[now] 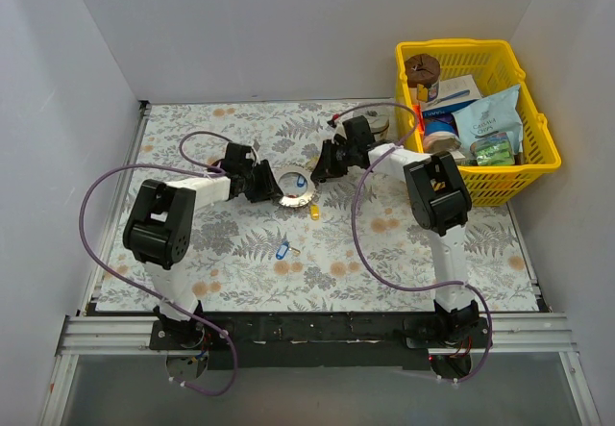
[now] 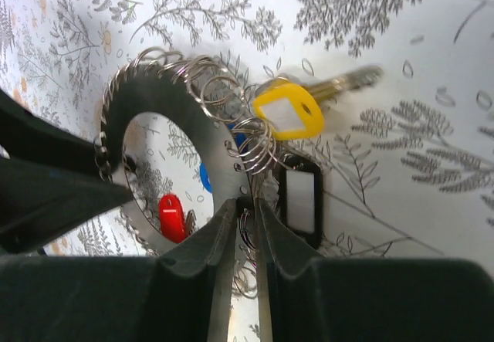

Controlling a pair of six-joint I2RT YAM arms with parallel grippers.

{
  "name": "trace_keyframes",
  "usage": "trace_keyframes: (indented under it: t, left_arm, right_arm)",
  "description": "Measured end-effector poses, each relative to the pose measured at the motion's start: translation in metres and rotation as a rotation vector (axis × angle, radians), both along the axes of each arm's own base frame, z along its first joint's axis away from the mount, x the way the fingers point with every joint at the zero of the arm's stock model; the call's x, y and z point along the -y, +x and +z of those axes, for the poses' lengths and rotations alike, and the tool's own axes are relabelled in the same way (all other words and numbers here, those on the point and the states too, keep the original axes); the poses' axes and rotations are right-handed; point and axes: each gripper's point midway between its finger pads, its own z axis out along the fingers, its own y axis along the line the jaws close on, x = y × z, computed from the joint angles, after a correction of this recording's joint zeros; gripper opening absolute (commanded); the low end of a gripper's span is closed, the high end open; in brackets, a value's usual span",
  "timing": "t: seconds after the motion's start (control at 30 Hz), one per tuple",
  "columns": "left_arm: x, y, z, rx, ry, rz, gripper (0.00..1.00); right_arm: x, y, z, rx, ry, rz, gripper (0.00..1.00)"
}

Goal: Put the keys on the keyring

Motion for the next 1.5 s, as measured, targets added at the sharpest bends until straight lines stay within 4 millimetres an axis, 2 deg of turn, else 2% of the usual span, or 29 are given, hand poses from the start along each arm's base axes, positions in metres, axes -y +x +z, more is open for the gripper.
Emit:
trace_keyframes:
  t: [0.17,0.23,0.37,0.4,0.47,0.5,0.53,0.6,0.7,0.87,0.97,1.1,1.27,1.37,1.5]
  left_arm:
    - [0.004,-0.028,0.000,-0.040,-0.007,-0.014,0.39]
    - [0.007,-0.040,0.000,-0.057,-0.006,-0.021,0.45]
    - [0.004,-0.058,0.007,-0.078,0.025,-0.014,0.60]
    - [0.003,-0.059,0.010,-0.075,0.035,-0.011,0.63]
    - [-0.003,-0.060,0.015,-0.066,0.062,0.008,0.67]
    - [-0.007,-0.060,0.018,-0.060,0.078,0.016,0.69]
    - [-0.010,-0.060,0.020,-0.054,0.092,0.025,0.70]
    - [-0.016,-0.060,0.024,-0.044,0.119,0.039,0.72]
    - [-0.022,-0.062,0.029,-0.032,0.144,0.048,0.72]
    - [-0.023,-0.061,0.047,0.017,0.135,0.039,0.70]
    - [-0.019,-0.061,0.058,0.048,0.112,0.024,0.70]
    - [-0.012,-0.064,0.063,0.059,0.075,-0.012,0.68]
    - [-0.007,-0.078,0.058,0.059,0.041,-0.076,0.67]
    - [-0.009,-0.084,0.057,0.058,0.045,-0.091,0.67]
    - [-0.011,-0.083,0.064,0.078,0.040,-0.085,0.67]
  right_arm:
    - [-0.008,0.011,0.004,0.021,-0.004,0.021,0.24]
    - [-0.010,0.010,0.006,0.027,-0.003,0.035,0.24]
    - [-0.023,-0.005,0.005,0.019,-0.006,0.082,0.30]
    - [-0.026,-0.008,0.005,0.023,-0.007,0.096,0.39]
    - [-0.029,-0.012,0.004,0.025,-0.013,0.110,0.48]
    - [-0.030,-0.014,0.003,0.025,-0.019,0.117,0.57]
    - [-0.030,-0.016,0.002,0.032,-0.028,0.123,0.62]
    - [-0.029,-0.019,0.007,0.048,-0.043,0.126,0.70]
    - [-0.016,-0.022,0.023,0.109,-0.087,0.111,0.72]
    - [0.008,-0.037,0.065,0.237,-0.114,0.111,0.72]
    - [0.019,-0.055,0.080,0.288,-0.118,0.136,0.72]
    - [0.024,-0.084,0.076,0.317,-0.136,0.198,0.74]
    - [0.011,-0.131,0.056,0.311,-0.141,0.331,0.68]
    - [0.001,-0.151,0.051,0.297,-0.118,0.396,0.66]
    - [-0.015,-0.163,0.055,0.319,-0.085,0.444,0.51]
